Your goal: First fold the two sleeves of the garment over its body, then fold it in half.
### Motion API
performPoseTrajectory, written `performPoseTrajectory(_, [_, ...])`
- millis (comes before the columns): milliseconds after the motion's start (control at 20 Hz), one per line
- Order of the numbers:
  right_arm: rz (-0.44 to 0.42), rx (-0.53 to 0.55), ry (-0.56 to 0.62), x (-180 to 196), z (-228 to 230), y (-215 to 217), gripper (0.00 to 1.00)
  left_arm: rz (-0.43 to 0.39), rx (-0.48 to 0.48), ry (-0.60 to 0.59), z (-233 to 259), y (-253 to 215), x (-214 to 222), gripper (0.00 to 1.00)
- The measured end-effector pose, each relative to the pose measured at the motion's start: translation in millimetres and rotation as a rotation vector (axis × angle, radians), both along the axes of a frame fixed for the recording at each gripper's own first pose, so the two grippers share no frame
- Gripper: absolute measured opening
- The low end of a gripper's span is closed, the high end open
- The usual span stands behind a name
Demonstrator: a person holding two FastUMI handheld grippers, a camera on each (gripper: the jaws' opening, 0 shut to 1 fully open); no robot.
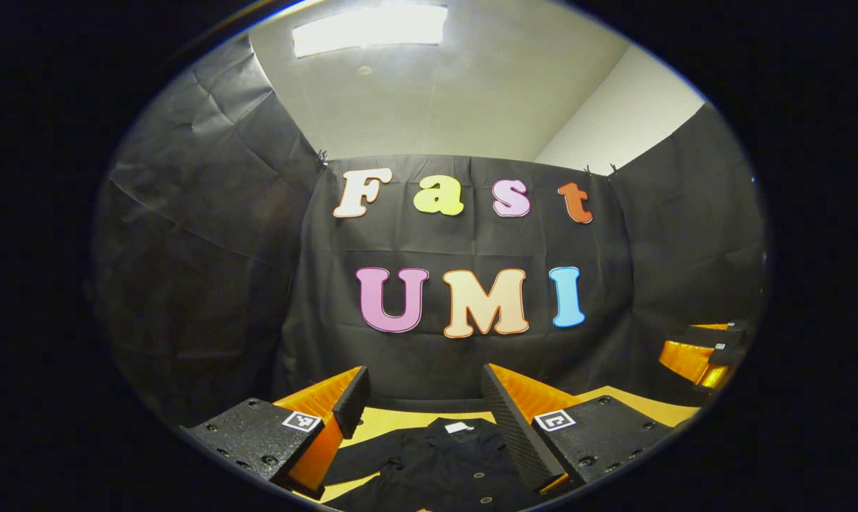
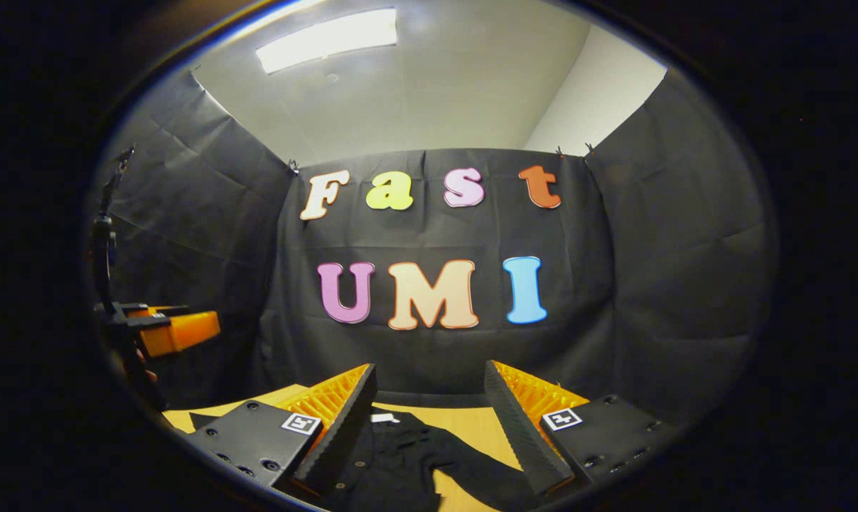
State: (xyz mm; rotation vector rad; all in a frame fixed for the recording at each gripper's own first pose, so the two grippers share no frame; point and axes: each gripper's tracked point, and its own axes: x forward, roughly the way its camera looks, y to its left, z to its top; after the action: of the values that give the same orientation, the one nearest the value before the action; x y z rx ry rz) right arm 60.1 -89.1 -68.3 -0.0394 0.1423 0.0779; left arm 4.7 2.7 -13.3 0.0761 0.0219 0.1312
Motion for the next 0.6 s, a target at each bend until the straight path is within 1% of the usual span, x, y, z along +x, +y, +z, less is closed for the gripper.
performPoseTrajectory(100, [-0.029,-0.024,0.051,6.9,-24.5,-25.5,0.97,0.012,0.014,0.006,-0.8,-1.7,-2.9,0.93])
performPoseTrajectory(150, [-0.045,-0.037,0.075,9.6,-36.3,-38.7,0.94,0.02,0.021,0.007,0.0,-2.4,-3.2,0.92])
performPoseTrajectory(200, [-0.063,-0.051,0.098,12.5,-46.2,-53.0,0.94,0.027,0.027,0.009,-1.5,-2.8,-4.6,0.92])
performPoseTrajectory(250, [-0.078,-0.063,0.122,15.0,-58.0,-67.1,0.97,0.034,0.032,0.017,-3.5,-4.9,-5.0,0.92])
performPoseTrajectory(400, [-0.116,-0.092,0.212,17.6,-96.1,-103.2,0.97,0.048,0.042,0.033,-8.2,-9.8,-9.6,0.92])
performPoseTrajectory(450, [-0.128,-0.104,0.244,17.0,-110.8,-116.1,0.95,0.055,0.05,0.036,-8.1,-10.8,-10.4,0.93])
performPoseTrajectory(600, [-0.149,-0.147,0.358,11.8,-156.9,-148.4,0.98,0.071,0.06,0.041,-9.6,-15.1,-13.0,0.92])
